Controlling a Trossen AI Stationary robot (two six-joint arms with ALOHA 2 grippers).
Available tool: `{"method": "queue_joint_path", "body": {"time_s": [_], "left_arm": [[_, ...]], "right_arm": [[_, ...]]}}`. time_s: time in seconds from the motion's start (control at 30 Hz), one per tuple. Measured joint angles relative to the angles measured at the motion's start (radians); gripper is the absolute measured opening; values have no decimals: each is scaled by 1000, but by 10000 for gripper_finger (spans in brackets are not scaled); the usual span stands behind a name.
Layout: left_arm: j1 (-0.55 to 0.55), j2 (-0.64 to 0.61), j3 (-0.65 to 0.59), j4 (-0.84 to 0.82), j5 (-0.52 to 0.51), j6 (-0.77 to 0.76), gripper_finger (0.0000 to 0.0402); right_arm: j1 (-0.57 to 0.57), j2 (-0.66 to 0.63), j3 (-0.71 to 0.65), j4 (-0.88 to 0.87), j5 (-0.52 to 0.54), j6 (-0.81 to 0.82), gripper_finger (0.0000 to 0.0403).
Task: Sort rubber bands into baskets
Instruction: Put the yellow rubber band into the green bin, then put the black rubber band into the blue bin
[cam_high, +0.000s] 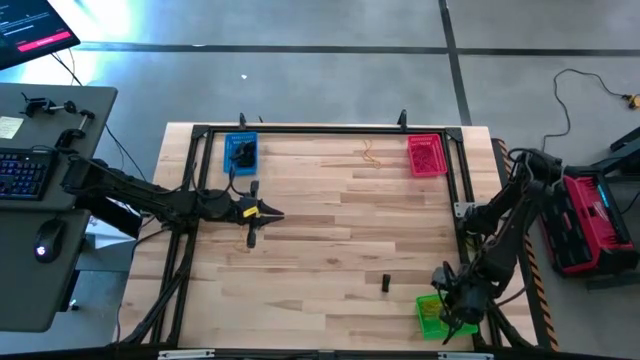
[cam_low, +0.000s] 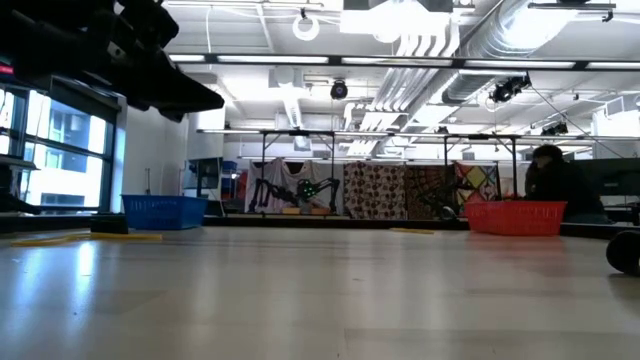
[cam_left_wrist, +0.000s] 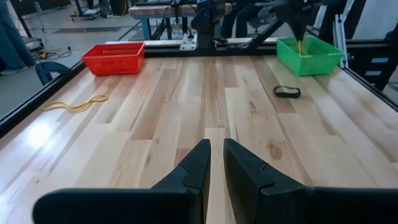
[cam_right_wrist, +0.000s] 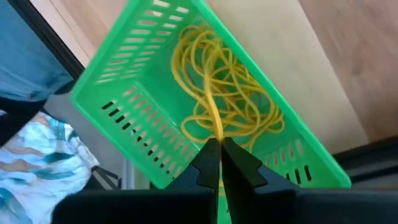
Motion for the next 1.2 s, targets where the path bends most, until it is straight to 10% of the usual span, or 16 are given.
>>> {"method": "queue_joint_path", "body": {"time_s": [0.27, 0.63, 1.2], "left_arm": [[0, 0, 0, -22, 0, 1, 35], [0, 0, 0, -21, 0, 0, 35], [0, 0, 0, -34, 0, -2, 35]], "right_arm": [[-1, 0, 124, -147, 25, 33, 84], [-66, 0, 306, -327, 435, -170, 156], [-443, 229, 306, -298, 280, -38, 179]]}}
